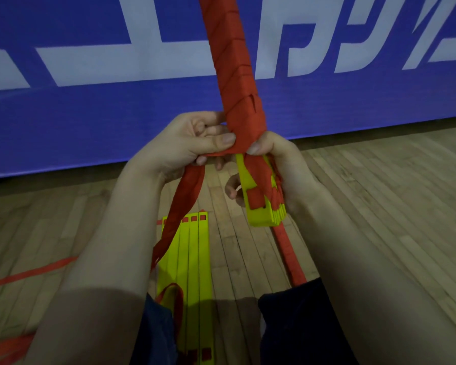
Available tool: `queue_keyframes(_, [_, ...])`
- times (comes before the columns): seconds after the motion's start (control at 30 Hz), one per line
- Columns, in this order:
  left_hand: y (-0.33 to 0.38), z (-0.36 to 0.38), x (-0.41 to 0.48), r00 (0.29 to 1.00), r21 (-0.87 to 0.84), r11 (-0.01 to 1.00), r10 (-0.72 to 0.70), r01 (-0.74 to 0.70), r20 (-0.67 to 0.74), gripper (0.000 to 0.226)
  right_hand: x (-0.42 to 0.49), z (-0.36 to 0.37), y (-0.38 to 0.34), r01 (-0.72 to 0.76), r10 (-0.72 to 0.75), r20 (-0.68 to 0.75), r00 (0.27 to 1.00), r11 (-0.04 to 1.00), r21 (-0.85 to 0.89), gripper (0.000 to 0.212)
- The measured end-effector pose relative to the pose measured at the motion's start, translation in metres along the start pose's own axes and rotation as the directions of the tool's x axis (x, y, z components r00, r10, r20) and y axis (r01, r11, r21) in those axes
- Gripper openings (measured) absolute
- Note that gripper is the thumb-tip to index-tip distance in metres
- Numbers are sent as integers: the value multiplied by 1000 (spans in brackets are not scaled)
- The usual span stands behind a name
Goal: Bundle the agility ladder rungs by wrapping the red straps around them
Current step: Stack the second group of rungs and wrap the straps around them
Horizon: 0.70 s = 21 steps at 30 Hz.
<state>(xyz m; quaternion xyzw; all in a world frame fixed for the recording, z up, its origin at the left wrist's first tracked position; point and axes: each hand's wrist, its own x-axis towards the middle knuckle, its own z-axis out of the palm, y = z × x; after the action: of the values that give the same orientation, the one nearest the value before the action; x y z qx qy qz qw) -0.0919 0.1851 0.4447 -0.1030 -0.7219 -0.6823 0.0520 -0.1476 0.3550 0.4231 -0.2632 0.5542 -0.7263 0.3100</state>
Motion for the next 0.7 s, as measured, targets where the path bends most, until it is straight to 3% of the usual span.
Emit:
queue_keyframes(0.1, [5,3,-4,1000,29,999,-27,27,-1,38,8,-1,6,-32,19,-114,993,993,-111,14])
queue_keyframes(0.23, [3,-1,-4,1000,113,993,-28,28,5,18,14,-6,8,-38,11,-144,990,982,-183,12])
queue_keyframes(0.3, [-1,-2,-2,1000,101,995,-23,24,-11,20,13,-6,5,-47,12,-166,986,977,-210,13])
queue_keyframes(0.37, [-5,1,0,998,66,997,-23,27,-65,27,15,-5,2,-70,41,-133,990,972,-224,27])
queue_keyframes(0.47, [-12,7,2,979,38,998,-44,52,-198,13,15,-8,-10,-72,45,-99,994,953,-295,66])
queue_keyframes(0.53, [-13,6,3,951,11,998,-63,69,-303,8,12,-9,-12,-30,-35,-148,988,909,-415,67])
queue_keyframes(0.6, [-16,2,6,912,-13,997,-77,78,-403,8,7,-4,-7,27,-186,-211,960,807,-589,54])
queue_keyframes(0.67, [-22,1,11,871,-11,996,-86,92,-484,12,8,4,3,25,-349,-251,903,625,-780,38])
queue_keyframes(0.7, [-26,3,13,856,-16,996,-86,91,-511,13,9,9,8,-44,-385,-266,884,498,-866,35])
